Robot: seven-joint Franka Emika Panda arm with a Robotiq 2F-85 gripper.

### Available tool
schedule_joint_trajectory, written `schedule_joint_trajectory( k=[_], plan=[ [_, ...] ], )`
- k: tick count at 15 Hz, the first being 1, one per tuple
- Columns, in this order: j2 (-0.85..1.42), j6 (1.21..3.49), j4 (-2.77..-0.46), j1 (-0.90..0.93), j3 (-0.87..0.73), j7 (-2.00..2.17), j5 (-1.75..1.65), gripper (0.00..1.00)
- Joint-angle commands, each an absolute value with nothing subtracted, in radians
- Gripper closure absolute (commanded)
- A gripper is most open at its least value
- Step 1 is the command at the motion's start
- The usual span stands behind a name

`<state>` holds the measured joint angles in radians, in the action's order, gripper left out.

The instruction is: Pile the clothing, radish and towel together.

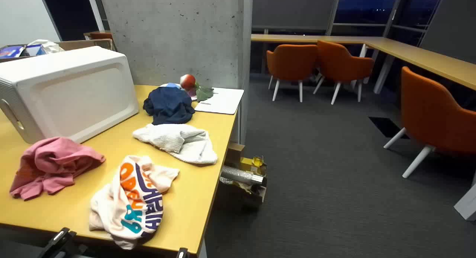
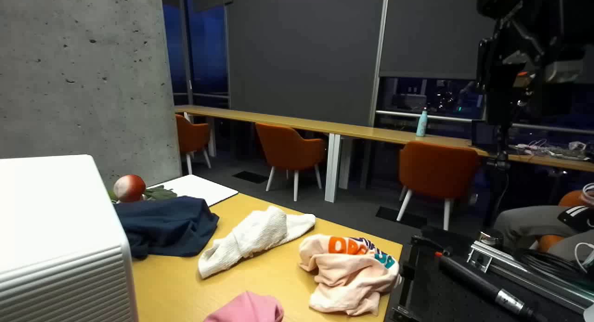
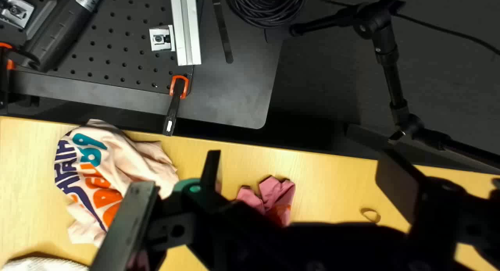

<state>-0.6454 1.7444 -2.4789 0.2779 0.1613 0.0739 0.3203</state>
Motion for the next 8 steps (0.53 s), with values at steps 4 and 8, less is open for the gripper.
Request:
schedule_joint_trajectory(
  k=[4,8],
  plan=[
    [-0.647,1.740,-2.476,0.259,0.176,0.065,0.328,0.00],
    [-0.629,1.759,-2.457,0.234,0.165,0.055,0.298,0.00]
  ],
)
